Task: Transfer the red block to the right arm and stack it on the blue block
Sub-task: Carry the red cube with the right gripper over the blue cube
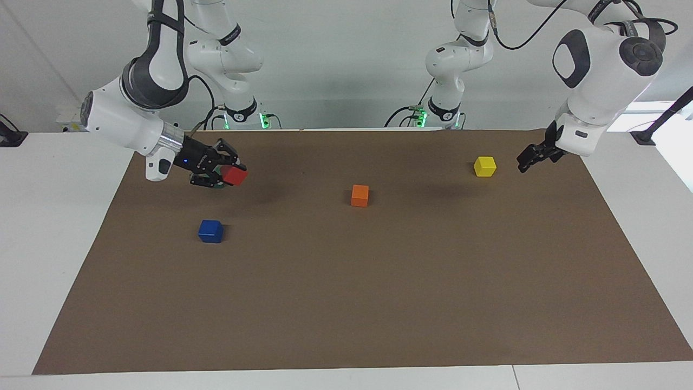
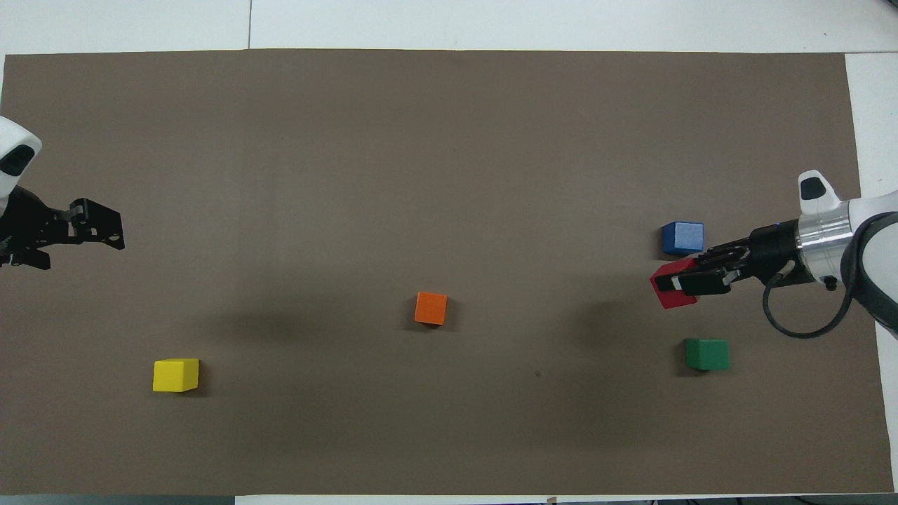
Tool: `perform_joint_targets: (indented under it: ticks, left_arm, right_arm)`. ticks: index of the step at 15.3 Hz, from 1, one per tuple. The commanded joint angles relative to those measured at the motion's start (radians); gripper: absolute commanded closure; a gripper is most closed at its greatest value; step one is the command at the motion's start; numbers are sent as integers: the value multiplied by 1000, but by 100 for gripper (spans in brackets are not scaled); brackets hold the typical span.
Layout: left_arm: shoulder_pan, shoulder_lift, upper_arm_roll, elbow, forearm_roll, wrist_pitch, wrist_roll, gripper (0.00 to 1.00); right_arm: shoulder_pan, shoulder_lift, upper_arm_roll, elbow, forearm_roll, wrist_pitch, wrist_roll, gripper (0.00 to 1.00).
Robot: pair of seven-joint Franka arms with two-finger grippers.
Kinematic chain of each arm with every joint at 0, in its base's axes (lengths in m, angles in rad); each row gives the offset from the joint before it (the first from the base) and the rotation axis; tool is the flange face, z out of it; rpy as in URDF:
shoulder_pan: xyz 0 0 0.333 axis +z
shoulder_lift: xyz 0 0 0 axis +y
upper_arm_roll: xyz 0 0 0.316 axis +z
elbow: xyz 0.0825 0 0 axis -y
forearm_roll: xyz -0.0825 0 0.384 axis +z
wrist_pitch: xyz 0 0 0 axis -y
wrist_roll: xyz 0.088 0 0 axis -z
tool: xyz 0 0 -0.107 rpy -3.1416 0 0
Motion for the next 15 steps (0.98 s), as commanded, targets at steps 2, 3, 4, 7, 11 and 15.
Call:
perform_joint_targets:
  ticks: [2, 3, 4, 7, 11, 15]
  left_arm:
    - [-44, -42, 1, -19, 21, -29, 4, 0]
    - [-76, -49, 9, -40, 21, -21, -1, 0]
    - [-120, -54, 46, -45, 21, -25, -4, 0]
    - [-277, -91, 210, -59, 0, -33, 2, 0]
    - [-322, -103, 278, -68, -48, 2, 2, 0]
    - [-358, -98, 278, -59, -46, 27, 4, 0]
  right_arm:
    - [8, -3, 13, 40, -194, 61, 124, 100]
    - [8, 0, 14, 40, -227, 87, 141, 100]
    - [9, 1, 16, 42, -244, 113, 145, 100]
    - [11, 7, 17, 34, -323, 193, 210, 100]
    - [40, 44, 17, 30, -425, 274, 377, 100]
    - [38, 84, 17, 31, -477, 299, 571, 100]
